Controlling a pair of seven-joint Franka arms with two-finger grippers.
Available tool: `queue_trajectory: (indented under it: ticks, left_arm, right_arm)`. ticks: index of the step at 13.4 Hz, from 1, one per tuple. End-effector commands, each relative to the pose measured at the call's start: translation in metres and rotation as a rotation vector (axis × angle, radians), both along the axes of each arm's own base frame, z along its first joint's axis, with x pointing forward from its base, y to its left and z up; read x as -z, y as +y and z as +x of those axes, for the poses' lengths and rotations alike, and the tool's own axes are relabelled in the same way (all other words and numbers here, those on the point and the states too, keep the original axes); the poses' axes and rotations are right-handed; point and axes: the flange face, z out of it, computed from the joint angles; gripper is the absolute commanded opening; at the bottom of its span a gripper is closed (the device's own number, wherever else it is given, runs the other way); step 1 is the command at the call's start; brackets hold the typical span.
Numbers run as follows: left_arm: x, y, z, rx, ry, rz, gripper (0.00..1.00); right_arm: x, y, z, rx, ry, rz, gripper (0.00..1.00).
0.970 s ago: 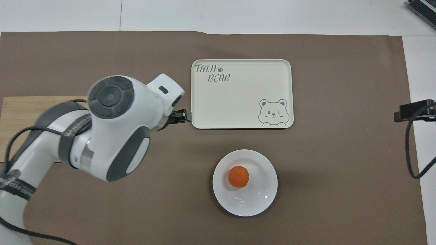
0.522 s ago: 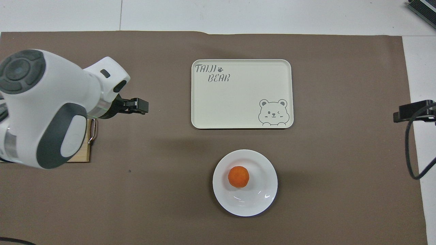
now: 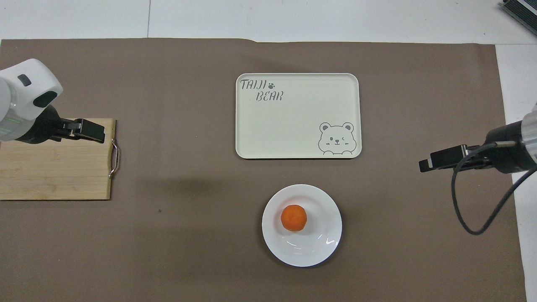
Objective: Place orange and plate with both arms
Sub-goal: 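Reach the right gripper to the plate rim and grasp it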
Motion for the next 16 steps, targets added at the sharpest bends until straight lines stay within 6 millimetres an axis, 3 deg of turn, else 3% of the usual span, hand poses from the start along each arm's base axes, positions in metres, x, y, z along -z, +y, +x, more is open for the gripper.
queue_trajectory:
  ticks: [1,3,5,10,13,14,16]
  left_arm:
    - [-0.028,0.007,-0.005,0.004,0.030,0.026,1.00]
    - [-0.030,0.015,-0.008,-0.013,0.041,0.027,1.00]
    - [-0.028,0.023,-0.009,-0.037,0.049,0.023,1.00]
    - [-0.029,0.022,-0.006,-0.031,0.029,0.022,1.00]
    - [-0.029,0.023,-0.006,-0.033,0.029,0.022,1.00]
    - [-0.029,0.022,-0.006,-0.031,0.029,0.022,1.00]
    - [-0.029,0.022,-0.006,-0.031,0.029,0.022,1.00]
  right_arm:
    - [0.063,0.006,-0.021,0.009,0.023,0.140,1.00]
    - [0.106,0.008,-0.032,0.057,0.008,0.192,1.00]
    - [0.133,0.020,-0.040,0.045,0.001,0.289,1.00]
    - [0.200,0.025,-0.062,0.093,-0.050,0.438,1.00]
    - [0.252,0.026,-0.078,0.098,-0.115,0.525,1.00]
    - [0.260,0.026,-0.081,0.102,-0.120,0.518,1.00]
    - [0.264,0.044,-0.088,0.123,-0.115,0.534,1.00]
